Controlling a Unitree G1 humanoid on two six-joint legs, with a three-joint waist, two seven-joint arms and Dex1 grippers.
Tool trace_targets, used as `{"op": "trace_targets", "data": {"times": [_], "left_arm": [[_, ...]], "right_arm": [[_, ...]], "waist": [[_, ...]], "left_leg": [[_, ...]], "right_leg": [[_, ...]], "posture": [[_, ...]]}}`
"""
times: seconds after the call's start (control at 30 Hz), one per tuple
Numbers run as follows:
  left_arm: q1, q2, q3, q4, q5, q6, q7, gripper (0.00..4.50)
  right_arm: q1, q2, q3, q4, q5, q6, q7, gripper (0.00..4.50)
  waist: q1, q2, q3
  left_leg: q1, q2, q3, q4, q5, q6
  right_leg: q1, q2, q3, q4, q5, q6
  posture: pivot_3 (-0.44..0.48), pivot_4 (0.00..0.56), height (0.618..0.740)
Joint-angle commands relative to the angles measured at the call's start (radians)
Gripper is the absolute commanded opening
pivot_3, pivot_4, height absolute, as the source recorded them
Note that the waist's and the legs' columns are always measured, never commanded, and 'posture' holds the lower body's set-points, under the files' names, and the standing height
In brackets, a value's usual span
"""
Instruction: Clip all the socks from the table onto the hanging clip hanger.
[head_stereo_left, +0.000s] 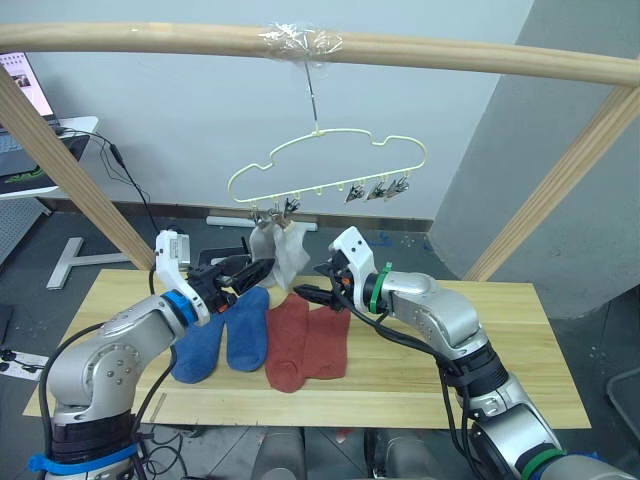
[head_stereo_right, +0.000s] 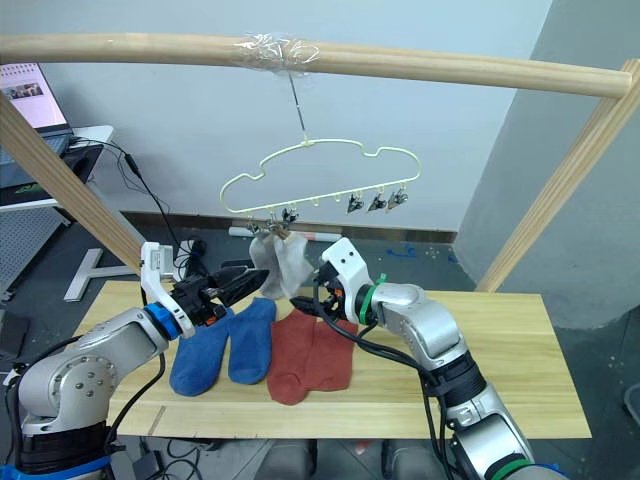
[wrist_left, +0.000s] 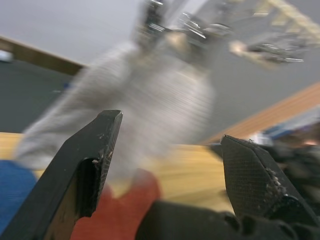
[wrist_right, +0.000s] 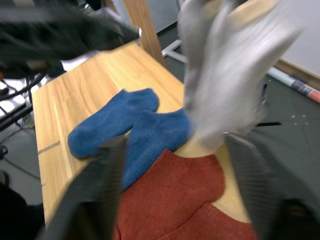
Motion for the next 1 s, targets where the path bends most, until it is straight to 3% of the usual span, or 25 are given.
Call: {"op": "trace_targets", "data": {"times": [0.03,0.2,0.3,0.4,0.57,0.8,1.0], "left_arm": [[0.057,0.052,-0.042,-0.084,0.103,-0.169,-0.134,3.61],[0.087,0.001,-0.141,-0.12,0.251,-0.365,-0.148,3.61],[0.038,-0.091,-0.237,-0.066,0.389,-0.506,-0.086,3.61],[0.023,-0.155,-0.283,-0.025,0.441,-0.591,-0.088,3.04],[-0.01,-0.193,-0.33,0.053,0.544,-0.657,-0.047,1.54],[-0.192,-0.274,-0.373,0.28,0.683,-0.776,0.034,1.54],[-0.304,-0.338,-0.337,0.42,0.726,-0.805,0.152,1.54]], "right_arm": [[0.036,-0.044,-0.001,-0.071,-0.025,-0.048,0.002,4.44],[0.091,-0.109,-0.041,-0.244,0.014,-0.008,0.006,4.44],[0.13,-0.168,-0.119,-0.415,0.072,0.031,0.016,4.44],[0.147,-0.207,-0.175,-0.511,0.118,0.077,0.006,4.5],[0.148,-0.212,-0.199,-0.525,0.128,0.099,-0.036,4.5],[0.132,-0.196,-0.207,-0.505,0.115,0.091,-0.102,4.5],[0.141,-0.209,-0.236,-0.514,0.121,0.103,-0.128,4.5]], "waist": [[0.002,0.0,0.0],[0.014,0.001,0.001],[0.021,0.001,0.001],[0.026,0.0,0.0],[0.005,0.0,0.0],[0.004,0.0,0.0],[-0.001,0.0,0.0]], "left_leg": [[0.0,0.0,0.0,0.0,0.0,0.0],[-0.001,-0.003,0.002,-0.001,-0.001,-0.001],[-0.001,-0.003,0.002,-0.001,-0.001,-0.001],[-0.001,-0.004,0.002,0.0,-0.001,-0.001],[0.0,-0.003,0.001,0.0,0.0,-0.001],[0.0,-0.003,0.001,0.001,0.0,-0.001],[0.0,-0.004,0.002,0.002,0.0,-0.001]], "right_leg": [[0.0,0.0,0.0,0.0,0.0,0.0],[0.0,-0.005,0.0,-0.001,-0.004,0.002],[0.0,-0.005,0.0,0.0,-0.004,0.002],[0.001,-0.005,0.0,-0.001,-0.004,0.002],[0.001,-0.004,0.0,0.0,-0.004,0.002],[0.002,-0.004,0.0,0.001,-0.003,0.003],[0.003,-0.004,0.001,0.0,-0.001,0.001]], "posture": [[0.304,0.143,0.74],[0.304,0.143,0.74],[0.275,0.137,0.74],[0.251,0.132,0.74],[0.22,0.129,0.74],[0.176,0.127,0.74],[0.158,0.13,0.74]]}}
